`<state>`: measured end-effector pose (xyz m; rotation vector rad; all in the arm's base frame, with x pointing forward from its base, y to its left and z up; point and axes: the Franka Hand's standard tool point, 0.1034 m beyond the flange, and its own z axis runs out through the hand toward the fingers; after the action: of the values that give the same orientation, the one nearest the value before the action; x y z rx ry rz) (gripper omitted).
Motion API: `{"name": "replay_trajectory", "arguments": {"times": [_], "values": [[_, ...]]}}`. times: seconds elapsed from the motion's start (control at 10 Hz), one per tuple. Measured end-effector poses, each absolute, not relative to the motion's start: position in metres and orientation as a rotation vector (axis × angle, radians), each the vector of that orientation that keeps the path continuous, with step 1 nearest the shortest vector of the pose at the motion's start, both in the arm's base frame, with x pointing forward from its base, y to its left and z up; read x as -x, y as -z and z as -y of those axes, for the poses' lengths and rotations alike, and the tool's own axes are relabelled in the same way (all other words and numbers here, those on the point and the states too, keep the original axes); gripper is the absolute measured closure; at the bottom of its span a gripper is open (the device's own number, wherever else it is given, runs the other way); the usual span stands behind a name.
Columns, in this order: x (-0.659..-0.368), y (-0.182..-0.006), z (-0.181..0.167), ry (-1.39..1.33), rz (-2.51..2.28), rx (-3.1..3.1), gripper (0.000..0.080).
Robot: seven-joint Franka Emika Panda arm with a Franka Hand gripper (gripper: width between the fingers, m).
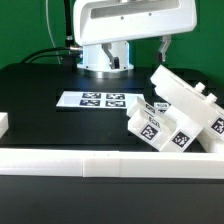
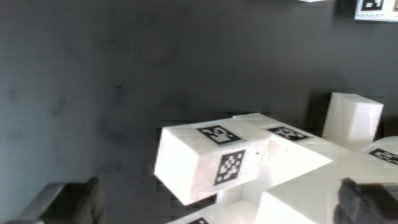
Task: Assemble chair
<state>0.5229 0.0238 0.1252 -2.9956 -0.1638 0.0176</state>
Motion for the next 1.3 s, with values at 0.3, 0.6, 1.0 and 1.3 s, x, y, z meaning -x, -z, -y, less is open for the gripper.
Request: {"name": "replay_trajectory", "arguments": {"times": [0.3, 0.6, 1.0, 1.3], "values": [[-0.558, -0.142, -0.026, -0.028, 0.132, 2.985, 0.0151], [-0.567, -0.137, -0.037, -0.001, 0.105, 2.997, 0.0151], [-0.558, -0.121, -0.033, -0.004, 0.1, 3.011, 0.0151], [-0.556, -0.118, -0.019, 0.001, 0.129, 3.012, 0.0151]]}}
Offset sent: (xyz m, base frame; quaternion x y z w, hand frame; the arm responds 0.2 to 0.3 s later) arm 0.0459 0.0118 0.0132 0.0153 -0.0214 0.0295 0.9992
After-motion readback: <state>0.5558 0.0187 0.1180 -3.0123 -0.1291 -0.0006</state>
